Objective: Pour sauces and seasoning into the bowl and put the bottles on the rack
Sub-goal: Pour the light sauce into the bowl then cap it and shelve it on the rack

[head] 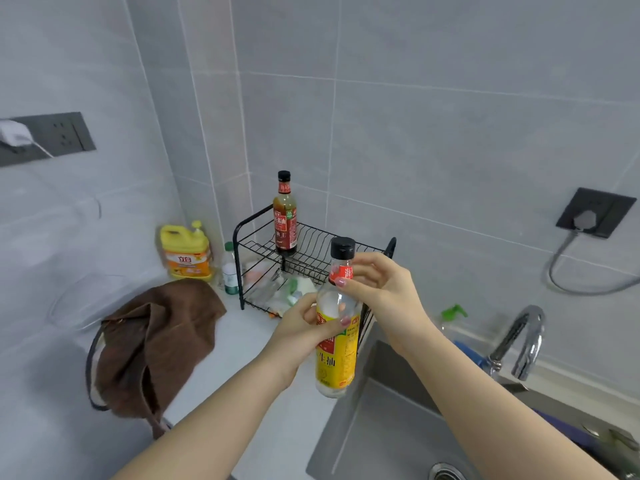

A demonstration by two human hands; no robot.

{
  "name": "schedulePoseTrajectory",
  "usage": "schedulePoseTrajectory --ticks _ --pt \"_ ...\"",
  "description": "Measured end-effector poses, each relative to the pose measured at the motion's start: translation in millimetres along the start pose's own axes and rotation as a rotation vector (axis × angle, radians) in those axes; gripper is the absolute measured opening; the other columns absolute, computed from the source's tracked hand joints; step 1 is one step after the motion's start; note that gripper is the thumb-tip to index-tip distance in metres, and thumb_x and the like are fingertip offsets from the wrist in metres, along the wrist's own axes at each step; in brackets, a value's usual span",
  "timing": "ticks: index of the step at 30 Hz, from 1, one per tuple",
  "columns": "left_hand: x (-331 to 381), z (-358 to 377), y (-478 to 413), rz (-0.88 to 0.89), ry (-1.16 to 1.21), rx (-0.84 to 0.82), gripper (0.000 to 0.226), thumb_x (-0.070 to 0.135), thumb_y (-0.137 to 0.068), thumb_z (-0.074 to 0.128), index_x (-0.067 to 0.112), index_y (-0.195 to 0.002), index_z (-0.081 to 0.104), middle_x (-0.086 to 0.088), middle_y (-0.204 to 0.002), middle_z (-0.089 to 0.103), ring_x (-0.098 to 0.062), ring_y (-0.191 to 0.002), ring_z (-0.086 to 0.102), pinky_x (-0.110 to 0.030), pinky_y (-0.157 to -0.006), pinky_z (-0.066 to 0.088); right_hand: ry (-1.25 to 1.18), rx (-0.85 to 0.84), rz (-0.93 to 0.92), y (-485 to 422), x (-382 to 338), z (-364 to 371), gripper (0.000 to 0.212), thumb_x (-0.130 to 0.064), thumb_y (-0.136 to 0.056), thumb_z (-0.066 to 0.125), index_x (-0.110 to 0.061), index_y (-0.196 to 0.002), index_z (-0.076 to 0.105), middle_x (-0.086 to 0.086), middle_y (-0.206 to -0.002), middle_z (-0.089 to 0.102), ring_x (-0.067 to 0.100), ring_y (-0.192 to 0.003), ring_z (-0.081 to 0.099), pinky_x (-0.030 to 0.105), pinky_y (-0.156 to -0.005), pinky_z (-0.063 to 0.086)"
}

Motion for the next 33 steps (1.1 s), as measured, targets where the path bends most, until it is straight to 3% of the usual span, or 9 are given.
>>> schedulePoseTrajectory --ticks 4,8,12,17,20,21,24,28,33 --pt "13.1 -17.4 -34.6 0.03 -0.03 0.058 0.043 0.015 -0.074 0.081 0.025 -0.113 0.064 0.0 -0.11 0.076 -0.022 -0.11 0.068 -0.04 -0.094 0.052 0.019 -0.099 -0.045 -43.4 -4.9 8.3 0.033 -0.002 -0.073 0.082 -0.008 -0.103 0.069 0.009 -0.099 0.077 0.025 -0.095 0.072 0.039 -0.087 0.059" --pt "40.1 -36.8 -69.2 0.105 -0.092 0.108 0.048 0.015 -0.073 0.082 0.027 -0.115 0.064 0.005 -0.115 0.073 -0.01 -0.11 0.067 -0.029 -0.09 0.052 0.001 -0.119 -0.115 -83.9 -12.3 15.5 0.032 -0.002 -0.074 0.081 -0.015 -0.102 0.069 0.007 -0.102 0.076 0.021 -0.097 0.072 0.034 -0.088 0.057" --pt "61.4 -47.1 -103.7 0.175 -0.132 0.141 0.051 0.016 -0.07 0.085 0.028 -0.116 0.064 0.011 -0.105 0.075 0.0 -0.097 0.069 -0.018 -0.079 0.053 -0.008 -0.102 -0.152 -118.4 -15.0 16.8 0.03 -0.003 -0.077 0.08 -0.019 -0.1 0.069 0.003 -0.1 0.077 0.018 -0.1 0.072 0.034 -0.089 0.057" --pt "74.3 -58.9 -157.5 0.21 -0.174 0.139 0.058 0.018 -0.065 0.089 0.029 -0.117 0.065 0.005 -0.114 0.072 -0.012 -0.109 0.066 -0.027 -0.081 0.058 0.052 -0.065 -0.175 -161.9 -13.6 16.4 0.03 -0.005 -0.077 0.08 -0.015 -0.103 0.069 0.003 -0.103 0.077 0.014 -0.102 0.071 0.037 -0.094 0.055" --pt "78.0 -67.5 -189.8 0.211 -0.159 0.105 0.077 0.029 -0.052 0.095 0.03 -0.121 0.062 0.003 -0.121 0.07 -0.017 -0.116 0.064 -0.04 -0.092 0.055 0.097 -0.032 -0.178 -187.4 -6.5 18.7 0.03 -0.006 -0.078 0.079 -0.014 -0.105 0.069 0.0 -0.105 0.076 0.011 -0.103 0.07 0.036 -0.094 0.055" --pt "78.6 -70.5 -200.5 0.213 -0.139 0.094 0.08 0.028 -0.049 0.096 0.029 -0.121 0.061 0.002 -0.121 0.07 -0.017 -0.115 0.065 -0.039 -0.09 0.055 0.106 -0.018 -0.173 -195.8 -2.8 19.6 0.029 -0.007 -0.078 0.079 -0.016 -0.104 0.069 -0.001 -0.105 0.076 0.011 -0.103 0.07 0.036 -0.094 0.055" --pt "78.3 -79.7 -231.6 0.203 -0.118 0.064 0.068 0.019 -0.054 0.092 0.03 -0.113 0.06 0.003 -0.116 0.071 -0.011 -0.11 0.066 -0.025 -0.075 0.057 0.1 0.036 -0.138 -221.7 12.5 21.2 0.028 -0.007 -0.079 0.079 -0.017 -0.103 0.069 0.001 -0.104 0.076 0.01 -0.102 0.07 0.027 -0.088 0.056" --pt "68.3 -91.3 -267.7 0.188 -0.159 0.03 0.052 0.008 -0.066 0.087 0.033 -0.104 0.062 0.006 -0.111 0.071 -0.007 -0.108 0.065 -0.018 -0.075 0.053 0.107 0.088 -0.089 -250.5 36.7 24.0 0.03 -0.006 -0.079 0.079 -0.015 -0.105 0.068 0.004 -0.106 0.076 0.009 -0.101 0.07 0.015 -0.079 0.054" --pt "46.3 -104.1 -299.2 0.144 -0.161 0.011 0.049 0.011 -0.068 0.087 0.027 -0.108 0.064 0.0 -0.109 0.072 -0.014 -0.105 0.067 -0.023 -0.066 0.058 0.182 0.124 -0.041 -274.3 63.8 26.0 0.034 -0.007 -0.078 0.079 -0.014 -0.11 0.068 0.0 -0.105 0.076 0.009 -0.104 0.069 0.032 -0.091 0.054"
Point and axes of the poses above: each hand's wrist, its own y-axis away from the middle knuckle, its own z-axis out of the palm, x = y × z, the point moved 5 cm from there along -y, towards the middle knuckle
